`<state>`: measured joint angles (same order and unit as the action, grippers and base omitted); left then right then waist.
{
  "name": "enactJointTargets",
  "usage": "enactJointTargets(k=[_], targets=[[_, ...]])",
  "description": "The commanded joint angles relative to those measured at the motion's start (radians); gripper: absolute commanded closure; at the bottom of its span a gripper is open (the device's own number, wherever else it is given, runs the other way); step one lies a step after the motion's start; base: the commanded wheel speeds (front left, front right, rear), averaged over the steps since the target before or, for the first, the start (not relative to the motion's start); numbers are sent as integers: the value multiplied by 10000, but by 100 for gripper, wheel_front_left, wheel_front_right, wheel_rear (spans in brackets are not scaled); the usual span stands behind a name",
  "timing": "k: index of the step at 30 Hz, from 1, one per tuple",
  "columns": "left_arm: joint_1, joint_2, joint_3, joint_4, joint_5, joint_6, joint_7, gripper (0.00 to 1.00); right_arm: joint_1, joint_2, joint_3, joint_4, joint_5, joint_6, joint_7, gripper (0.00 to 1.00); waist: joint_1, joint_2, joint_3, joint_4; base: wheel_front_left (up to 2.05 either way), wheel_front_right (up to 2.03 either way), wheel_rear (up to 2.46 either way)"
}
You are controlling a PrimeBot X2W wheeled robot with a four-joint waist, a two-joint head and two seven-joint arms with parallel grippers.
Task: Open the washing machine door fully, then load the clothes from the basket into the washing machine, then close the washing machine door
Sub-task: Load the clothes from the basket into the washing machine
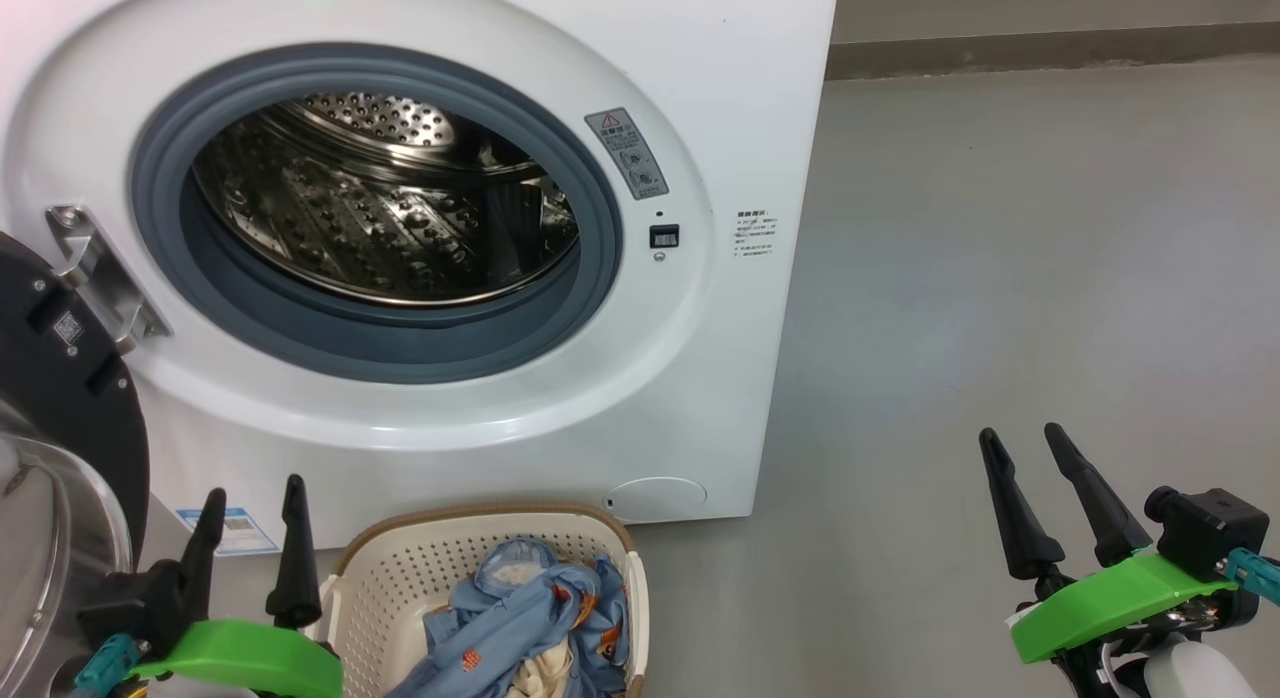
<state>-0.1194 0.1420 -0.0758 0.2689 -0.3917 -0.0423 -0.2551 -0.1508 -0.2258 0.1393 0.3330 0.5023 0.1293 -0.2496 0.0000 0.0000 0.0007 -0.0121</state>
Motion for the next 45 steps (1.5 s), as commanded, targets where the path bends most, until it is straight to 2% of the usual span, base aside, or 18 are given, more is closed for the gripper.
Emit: enactJointTargets(k=[1,35,45], targets=[[-286,192,394,-159,91,-69,-66,0,-76,-101,240,-249,-19,14,-122,0,0,0,-1,1,0,0,0],[-288,141,395,25,228,-133,-67,0,-89,-151,326,-192,-54,14,-122,0,0,0,35,-12,0,0,0],[-459,146,173,319,292,-170,-67,0,-202,-293,423,-26,-127,14,-122,0,0,0,607,-98,0,0,0]])
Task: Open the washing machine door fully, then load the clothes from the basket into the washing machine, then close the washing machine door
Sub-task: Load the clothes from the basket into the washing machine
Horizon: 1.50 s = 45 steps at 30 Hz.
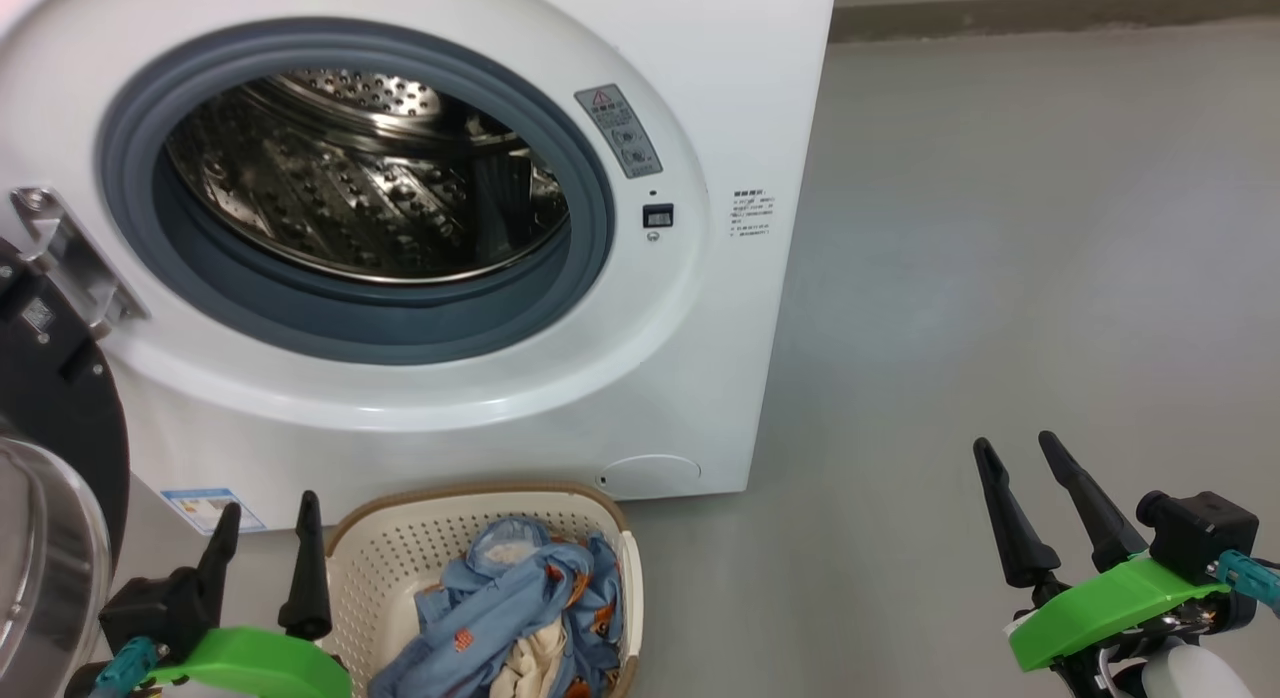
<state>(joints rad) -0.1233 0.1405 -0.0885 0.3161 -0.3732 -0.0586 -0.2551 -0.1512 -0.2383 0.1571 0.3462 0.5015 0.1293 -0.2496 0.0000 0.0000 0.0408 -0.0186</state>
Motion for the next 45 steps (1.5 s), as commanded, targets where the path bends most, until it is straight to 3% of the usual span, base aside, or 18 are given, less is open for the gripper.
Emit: enactJointTargets(k=[1,21,36,45], targets=[[-458,158,272,-101,113,-11,-64,0,-224,-167,250,-139,-127,14,-122,0,0,0,297,-43,0,0,0],[-2201,186,-352,1950,114,-235,409,0,-1240,-19,-9,-459,-231,14,-122,0,0,0,3146,-457,0,0,0],[-4309,502,-1078,4909,-59,-653,497,0,-2520,286,134,-883,-328,14,-122,0,0,0,5634,-829,0,0,0],[-5609,664,-2066,6572,-247,-716,592,0,-3111,432,280,-1083,-369,14,-122,0,0,0,6727,-1132,0,0,0]])
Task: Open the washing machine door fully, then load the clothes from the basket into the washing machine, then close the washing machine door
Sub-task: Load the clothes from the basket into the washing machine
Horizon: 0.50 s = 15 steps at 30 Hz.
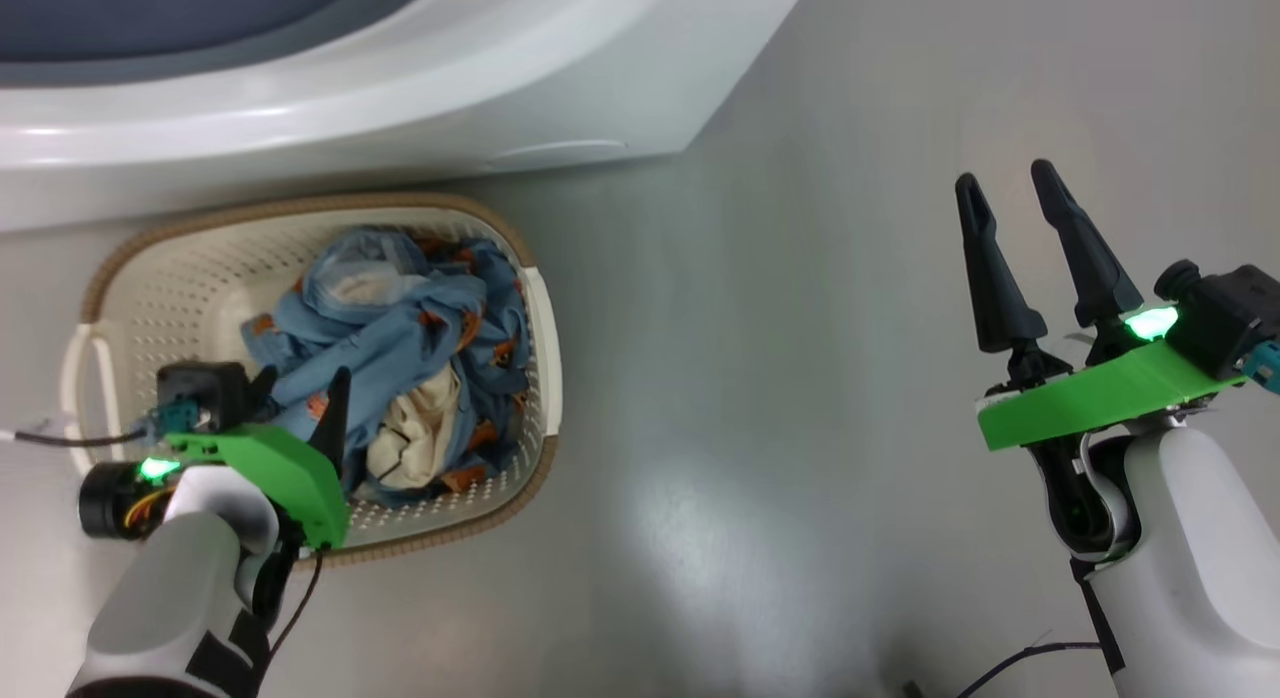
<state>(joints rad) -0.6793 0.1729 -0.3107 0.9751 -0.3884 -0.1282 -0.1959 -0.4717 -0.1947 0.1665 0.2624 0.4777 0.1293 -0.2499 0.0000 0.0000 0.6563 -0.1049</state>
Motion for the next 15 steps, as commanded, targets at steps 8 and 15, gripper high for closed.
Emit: enactJointTargets(k=[8,15], targets=[[-760,662,-632,716,-908,-23,253,0,-165,168,242,-302,-122,14,-118,0,0,0,1169,-573,0,0,0],[-1286,1174,-1649,991,-1476,-24,521,0,-291,276,287,-357,-103,14,-118,0,0,0,1755,-882,0,0,0]])
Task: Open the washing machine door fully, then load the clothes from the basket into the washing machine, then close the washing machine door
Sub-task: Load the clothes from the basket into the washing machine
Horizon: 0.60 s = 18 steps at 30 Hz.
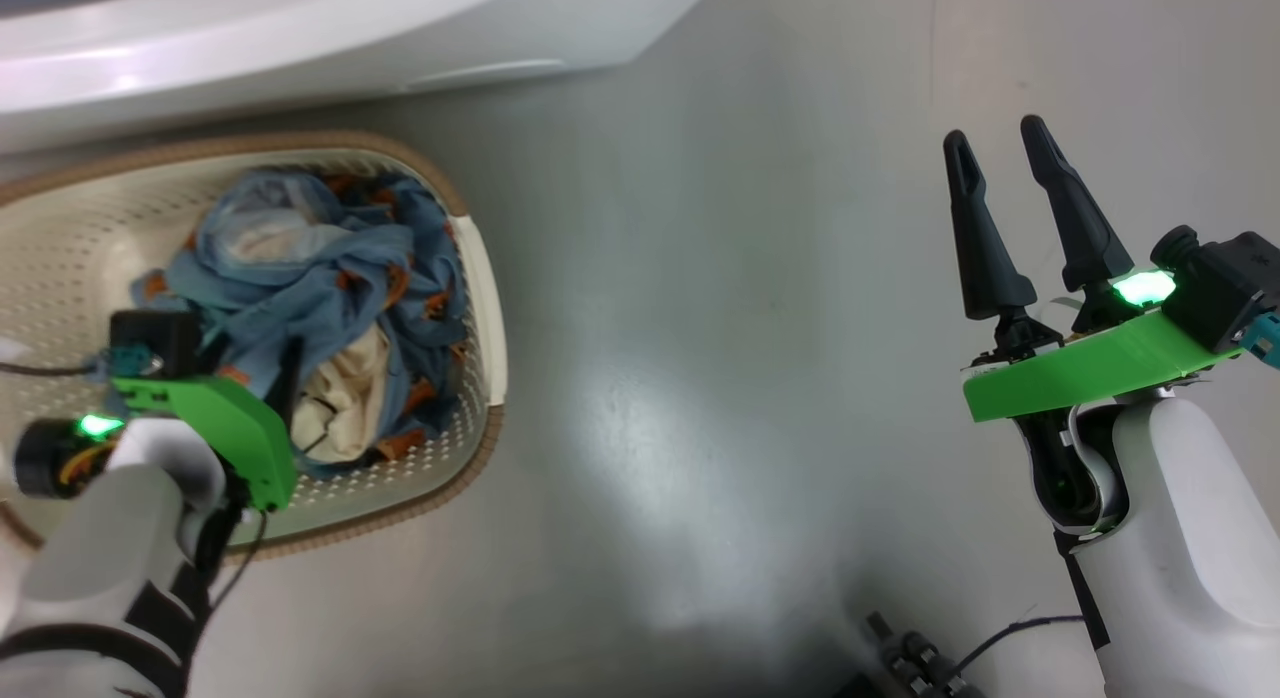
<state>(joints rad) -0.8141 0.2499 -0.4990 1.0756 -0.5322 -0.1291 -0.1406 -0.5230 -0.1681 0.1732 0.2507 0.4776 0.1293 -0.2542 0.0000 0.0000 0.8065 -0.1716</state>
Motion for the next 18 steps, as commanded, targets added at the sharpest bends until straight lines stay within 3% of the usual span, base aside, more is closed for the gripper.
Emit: enactJointTargets(k=[1,10,18], targets=[[-16,471,104,21,-100,-14,-17,0,216,20,226,-247,-103,14,-76,0,0,0,335,-256,0,0,0],[-853,950,-1048,280,-552,-15,381,0,140,150,289,-384,-115,14,-76,0,0,0,1047,-582,0,0,0],[-1269,1351,-2273,-48,-1604,-15,1548,0,79,190,319,-482,-90,14,-76,0,0,0,1415,-820,0,0,0]])
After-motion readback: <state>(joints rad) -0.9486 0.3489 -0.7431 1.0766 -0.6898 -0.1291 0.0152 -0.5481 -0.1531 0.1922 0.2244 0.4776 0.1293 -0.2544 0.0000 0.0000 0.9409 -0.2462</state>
